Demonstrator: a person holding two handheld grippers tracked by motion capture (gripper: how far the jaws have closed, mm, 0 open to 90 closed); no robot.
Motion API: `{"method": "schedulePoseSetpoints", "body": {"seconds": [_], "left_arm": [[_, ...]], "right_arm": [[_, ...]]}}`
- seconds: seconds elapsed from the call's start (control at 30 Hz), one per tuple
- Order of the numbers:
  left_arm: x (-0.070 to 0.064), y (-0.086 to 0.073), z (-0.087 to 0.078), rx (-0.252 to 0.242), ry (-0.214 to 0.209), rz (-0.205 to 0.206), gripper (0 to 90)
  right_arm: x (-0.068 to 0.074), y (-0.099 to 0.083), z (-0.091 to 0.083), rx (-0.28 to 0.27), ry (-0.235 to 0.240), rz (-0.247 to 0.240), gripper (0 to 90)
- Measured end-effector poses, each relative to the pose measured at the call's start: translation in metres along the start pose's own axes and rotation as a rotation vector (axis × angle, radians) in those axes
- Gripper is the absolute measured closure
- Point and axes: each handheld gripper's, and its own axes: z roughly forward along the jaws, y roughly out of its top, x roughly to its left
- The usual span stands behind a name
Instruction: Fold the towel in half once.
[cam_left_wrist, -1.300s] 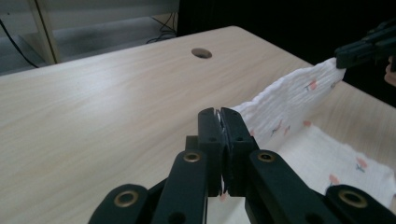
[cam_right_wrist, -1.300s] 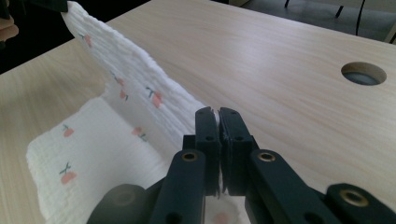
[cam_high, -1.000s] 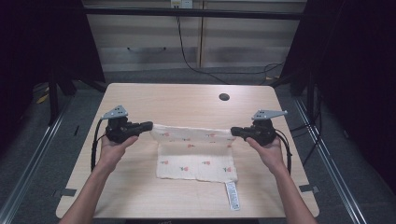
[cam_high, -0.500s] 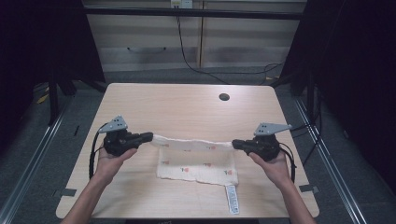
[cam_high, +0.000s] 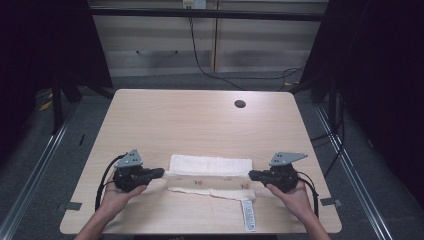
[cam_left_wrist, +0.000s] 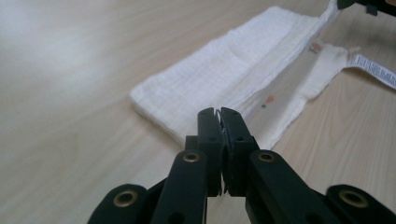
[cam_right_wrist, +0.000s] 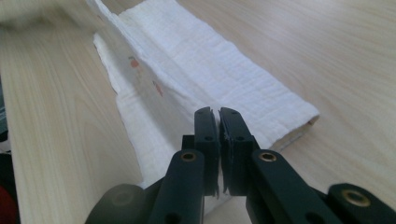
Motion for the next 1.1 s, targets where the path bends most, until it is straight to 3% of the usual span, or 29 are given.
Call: {"method": "schedulePoseSetpoints", "body": {"seconds": [0.07,0.2,0.27,0.37,0.4,0.53,0.63,0.73,0.83,0.97,1.1], "left_arm": [[-0.006,-0.004,0.009,0.065,0.012,0.050,87.9],[-0.003,-0.007,0.010,0.060,0.003,0.030,87.6],[0.000,-0.011,0.012,0.066,-0.008,-0.003,87.4],[0.000,-0.015,0.013,0.074,-0.030,-0.016,84.5],[-0.001,-0.015,0.012,0.064,-0.048,-0.012,83.7],[-0.001,-0.013,0.008,0.042,-0.054,-0.019,78.1],[0.003,-0.011,0.004,0.016,-0.052,-0.045,75.9],[0.004,-0.006,-0.001,-0.004,-0.059,-0.049,72.9],[0.007,0.001,0.001,-0.013,-0.066,-0.052,69.4],[0.018,0.018,0.021,0.008,-0.029,-0.032,69.1],[0.027,0.026,0.039,0.009,-0.017,-0.015,67.2]], "right_arm": [[0.001,-0.011,0.006,0.000,0.008,0.012,86.6],[0.006,-0.021,0.013,0.064,0.012,0.004,85.3],[0.006,-0.021,0.011,0.054,0.019,0.014,83.3],[0.004,-0.023,0.011,0.063,0.027,0.020,79.7],[0.005,-0.023,0.011,0.064,0.032,0.013,77.6],[0.008,-0.018,0.011,0.041,0.054,-0.003,72.4],[0.010,-0.014,0.010,0.030,0.063,-0.004,70.4],[0.009,-0.011,0.007,0.018,0.070,0.012,65.0],[0.005,-0.009,0.008,0.019,0.062,0.022,65.4],[-0.011,0.000,0.021,0.022,0.029,0.040,72.7],[-0.022,0.010,0.040,0.056,0.002,0.046,71.3]]}}
